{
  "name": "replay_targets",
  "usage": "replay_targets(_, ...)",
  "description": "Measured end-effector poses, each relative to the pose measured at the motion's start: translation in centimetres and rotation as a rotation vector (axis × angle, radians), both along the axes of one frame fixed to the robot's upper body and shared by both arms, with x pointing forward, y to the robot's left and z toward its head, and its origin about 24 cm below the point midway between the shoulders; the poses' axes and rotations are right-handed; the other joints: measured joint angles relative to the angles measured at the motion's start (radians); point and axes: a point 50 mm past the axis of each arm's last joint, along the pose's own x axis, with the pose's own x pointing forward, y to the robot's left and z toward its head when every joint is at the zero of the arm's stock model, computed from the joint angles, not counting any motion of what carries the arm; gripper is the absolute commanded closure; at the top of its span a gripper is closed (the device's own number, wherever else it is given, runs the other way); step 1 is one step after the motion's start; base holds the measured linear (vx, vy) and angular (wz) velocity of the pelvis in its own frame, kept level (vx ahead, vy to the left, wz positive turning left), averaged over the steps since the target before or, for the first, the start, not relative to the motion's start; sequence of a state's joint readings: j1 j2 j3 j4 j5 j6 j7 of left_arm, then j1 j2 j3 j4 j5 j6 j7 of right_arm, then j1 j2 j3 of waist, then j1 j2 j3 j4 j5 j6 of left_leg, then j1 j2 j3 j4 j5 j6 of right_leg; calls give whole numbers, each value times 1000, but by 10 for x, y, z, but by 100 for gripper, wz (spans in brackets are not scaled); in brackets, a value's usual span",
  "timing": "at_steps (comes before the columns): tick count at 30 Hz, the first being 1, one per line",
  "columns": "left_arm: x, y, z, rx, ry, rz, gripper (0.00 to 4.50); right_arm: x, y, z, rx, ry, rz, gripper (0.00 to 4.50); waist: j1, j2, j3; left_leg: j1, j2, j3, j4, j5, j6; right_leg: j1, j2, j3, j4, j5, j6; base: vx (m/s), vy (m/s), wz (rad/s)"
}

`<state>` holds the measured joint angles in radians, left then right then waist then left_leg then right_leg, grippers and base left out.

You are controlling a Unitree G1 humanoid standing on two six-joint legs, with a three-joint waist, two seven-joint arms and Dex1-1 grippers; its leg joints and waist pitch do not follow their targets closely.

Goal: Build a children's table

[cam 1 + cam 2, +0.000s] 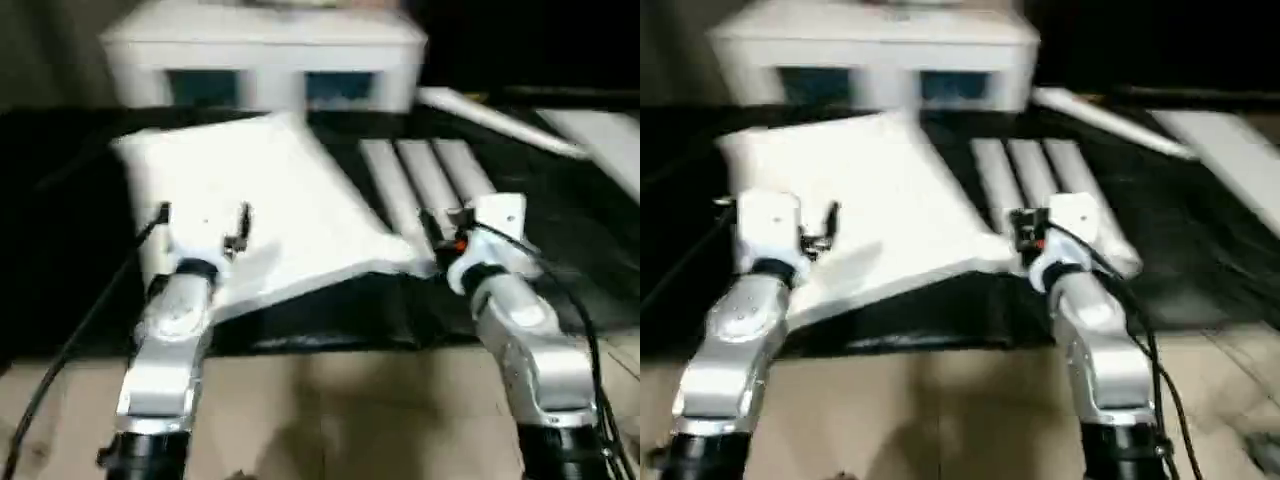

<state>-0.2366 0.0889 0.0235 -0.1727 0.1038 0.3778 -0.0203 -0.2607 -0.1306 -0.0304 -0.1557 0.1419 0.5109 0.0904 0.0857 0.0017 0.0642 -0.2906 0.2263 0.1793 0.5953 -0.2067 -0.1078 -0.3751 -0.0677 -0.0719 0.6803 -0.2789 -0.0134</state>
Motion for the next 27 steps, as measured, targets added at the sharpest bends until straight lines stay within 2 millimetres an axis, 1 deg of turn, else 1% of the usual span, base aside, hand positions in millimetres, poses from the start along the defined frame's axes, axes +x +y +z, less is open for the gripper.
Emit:
replay_targets(1,1,-1,1,-1,-4,-5,74,0,0,0,-1,0,0,252,1,-13,4,16,1,21,-2,-2,-3,7,-17,0,39,-22,-4,-62,-9,-77)
replay_targets(2,1,-3,3,-3,-9,-12,74,0,-2,0,-11,-2,-3,252,5,-32,2,24,-3,27,0,-6,-9,22,-31,8,58,-32,7,13,-60,-40)
replay_targets(3,0,-7,2,-11,-7,-26,74,0,-4,1,-34,-5,-7,252,9,-44,-3,24,-5,15,10,-30,-18,26,-17,12,52,-31,15,13,-60,-40)
replay_targets(4,-1,-10,0,-14,1,-37,74,0,-5,1,-46,-5,-8,252,9,-50,-5,10,-9,-2,35,-56,2,25,-14,6,43,-35,11,82,-57,-20)
replay_targets(5,-1,-14,-1,-15,3,-49,74,0,-6,1,-54,-5,-10,252,13,-33,-13,-14,-23,-19,68,-77,37,23,-10,5,34,-34,11,87,-63,-4)
replay_targets(6,-1,-17,0,-15,1,-61,74,0,-8,-1,-59,1,-17,252,14,-33,-13,-31,-56,-39,79,-85,59,25,-5,8,23,-33,7,87,-63,-4)
replay_targets(7,-1,-17,1,-15,-2,-62,74,0,-9,-1,-62,2,-18,252,16,-27,-17,-39,-69,-39,57,-85,62,29,5,7,13,-24,-1,61,-72,16)
replay_targets(8,-1,-16,2,-11,-6,-60,74,0,-9,-1,-66,0,-18,252,22,-12,-23,-44,-74,-47,39,-58,61,34,23,5,5,-17,-8,102,-27,3)
replay_targets(9,-1,-12,2,-6,-7,-47,74,0,-8,-1,-61,-1,-12,252,27,-9,-25,-41,-64,-57,36,-32,42,43,34,-1,-5,-16,-10,102,-27,3)
replay_targets(10,-1,-10,2,-3,-8,-41,74,0,-3,-2,-61,1,9,252,28,-9,-26,-40,-59,-63,31,-32,41,48,40,-4,-20,-14,-11,154,2,0)
replay_targets(11,-1,-8,2,-1,-6,-33,74,0,2,-2,-69,2,35,252,27,-11,-27,-37,-56,-61,21,-31,40,50,43,-3,-34,-8,-18,167,2,14)
replay_targets(12,-1,-6,1,0,-2,-24,74,1,7,-1,-75,-2,59,252,24,-12,-28,-36,-58,-61,15,-33,44,47,41,-3,-39,-9,-19,167,2,14)
replay_targets(13,-1,-4,1,6,-1,-21,74,1,10,0,-81,-7,78,252,17,-12,-28,-34,-61,-62,15,-38,49,41,38,-1,-32,-16,-26,159,13,10)
replay_targets(14,-1,-3,2,7,-2,-17,74,1,11,0,-88,-8,95,252,8,-15,-28,-31,-66,-62,15,-42,54,40,34,3,-24,-25,-30,150,5,10)
replay_targets(15,-1,-4,2,5,-2,-17,74,1,11,0,-95,-7,99,252,0,-22,-28,-30,-76,-58,17,-50,68,43,26,8,-17,-38,-18,150,5,10)
replay_targets(16,-1,-6,2,1,-2,-22,74,1,8,0,-113,-5,93,252,3,-29,-26,-55,-86,-63,39,-62,113,54,25,2,-23,-40,-5,135,22,23)
replay_targets(17,0,-13,3,-8,-7,-48,74,0,1,-3,-135,8,76,252,4,-15,-28,-85,-88,-76,82,-62,215,66,24,-10,-39,-38,0,105,22,39)
replay_targets(18,-1,-20,2,-10,-5,-70,74,0,-4,-5,-152,18,63,252,4,-10,-30,-120,-88,-84,99,-51,260,85,18,-40,-62,-36,3,105,22,39)
replay_targets(19,-1,-20,3,-7,-5,-72,74,0,-6,-4,-157,15,59,252,4,0,-30,-133,-87,-84,75,-46,262,103,19,-67,-77,-38,8,107,11,50)
replay_targets(20,-1,-18,2,-2,-5,-67,74,1,-5,-4,-156,14,68,252,4,14,-29,-136,-85,-93,53,-26,243,128,19,-100,-90,-44,15,171,47,50)
replay_targets(21,-2,-11,2,11,-1,-47,74,1,1,-4,-141,11,87,252,-1,18,-25,-112,-91,-118,47,-31,188,152,15,-115,-96,-54,28,171,47,50)
replay_targets(22,-2,-7,2,14,-4,-32,74,2,10,-1,-131,-1,119,252,-11,14,-25,-107,-106,-134,46,-34,164,138,17,-101,-59,-70,26,203,29,42)
replay_targets(23,-2,0,2,26,-2,-5,74,2,20,1,-113,-8,154,252,-23,11,-26,-106,-124,-155,48,-36,160,110,16,-69,16,-79,20,140,-5,41)
replay_targets(24,-2,5,3,28,-4,14,74,1,24,0,-98,-7,170,252,-23,10,-27,-99,-134,-154,51,-36,148,62,22,-20,77,-78,24,140,-5,41)
replay_targets(25,-2,5,4,30,-9,17,74,1,24,0,-92,-7,169,252,-19,9,-27,-95,-138,-151,52,-35,120,23,23,3,81,-65,46,-49,9,21)
replay_targets(26,-2,5,4,30,-10,16,74,2,23,0,-86,-6,164,252,-19,0,-29,-92,-148,-144,53,-33,106,-13,15,25,59,-40,74,-232,12,8)
replay_targets(27,-1,3,6,31,-16,11,74,2,20,1,-80,-7,154,252,-21,-28,-28,-92,-172,-122,58,-34,102,-47,-10,61,-4,41,59,-232,12,8)
